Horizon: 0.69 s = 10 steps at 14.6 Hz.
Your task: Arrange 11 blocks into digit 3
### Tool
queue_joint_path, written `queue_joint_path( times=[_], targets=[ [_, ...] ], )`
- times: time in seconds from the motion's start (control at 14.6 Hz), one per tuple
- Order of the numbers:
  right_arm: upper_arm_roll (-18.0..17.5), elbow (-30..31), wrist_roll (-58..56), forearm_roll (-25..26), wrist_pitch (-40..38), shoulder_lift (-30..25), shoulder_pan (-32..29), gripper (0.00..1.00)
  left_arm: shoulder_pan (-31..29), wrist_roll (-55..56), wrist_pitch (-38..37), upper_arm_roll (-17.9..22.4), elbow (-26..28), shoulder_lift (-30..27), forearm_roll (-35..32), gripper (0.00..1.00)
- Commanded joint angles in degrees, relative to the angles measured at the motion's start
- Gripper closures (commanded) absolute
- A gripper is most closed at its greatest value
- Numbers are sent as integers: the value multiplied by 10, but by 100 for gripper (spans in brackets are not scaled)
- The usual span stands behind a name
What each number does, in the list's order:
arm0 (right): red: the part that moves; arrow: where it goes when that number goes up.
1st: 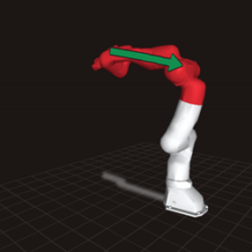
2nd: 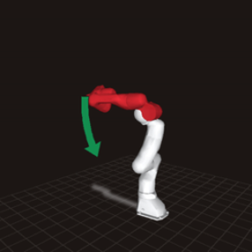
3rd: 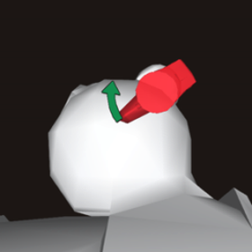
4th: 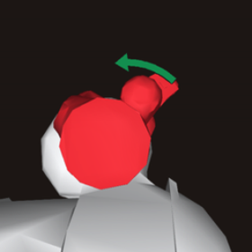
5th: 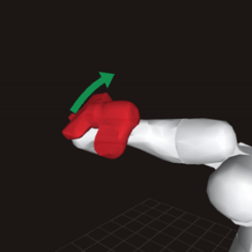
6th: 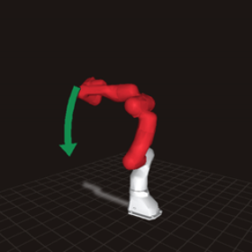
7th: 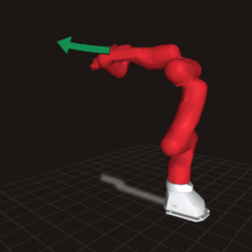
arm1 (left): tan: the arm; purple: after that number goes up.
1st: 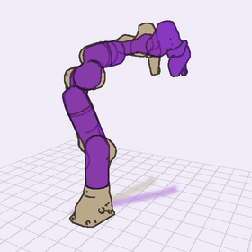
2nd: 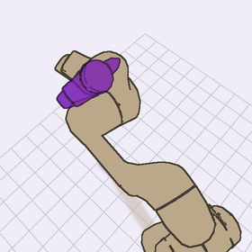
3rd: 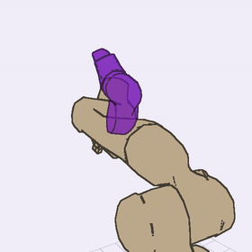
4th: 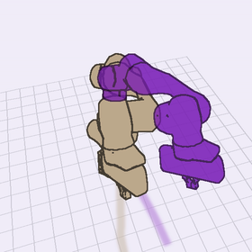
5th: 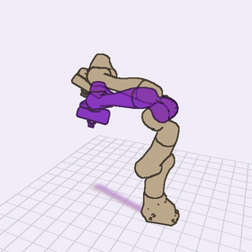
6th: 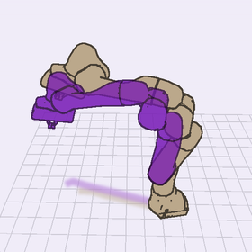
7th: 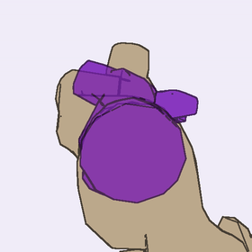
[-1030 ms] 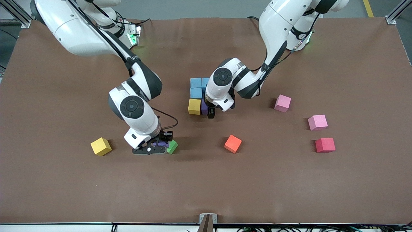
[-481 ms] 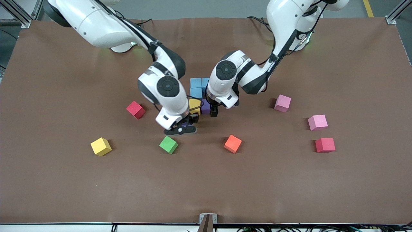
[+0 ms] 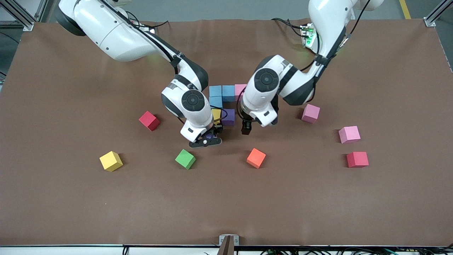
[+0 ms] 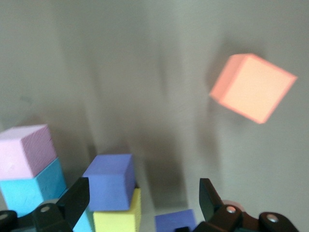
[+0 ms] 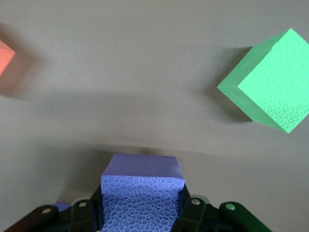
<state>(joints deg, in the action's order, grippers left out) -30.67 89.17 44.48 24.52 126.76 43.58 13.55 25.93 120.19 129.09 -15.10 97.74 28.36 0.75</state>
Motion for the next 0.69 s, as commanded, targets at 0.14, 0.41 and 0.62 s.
queue_joint_path(
  times=[0.14, 0.41, 0.62],
  targets=[
    [39, 13, 44, 11, 21, -10, 35, 100, -51, -158, -19, -3, -79, 53, -8, 0],
    [42, 33, 72, 11, 35, -11, 39, 100, -77, -252, -30, -1, -131, 102, -8, 0],
    [48, 38, 89, 11, 41, -11, 43, 100, -78, -278, -48, -1, -175, 136, -5, 0]
  ],
)
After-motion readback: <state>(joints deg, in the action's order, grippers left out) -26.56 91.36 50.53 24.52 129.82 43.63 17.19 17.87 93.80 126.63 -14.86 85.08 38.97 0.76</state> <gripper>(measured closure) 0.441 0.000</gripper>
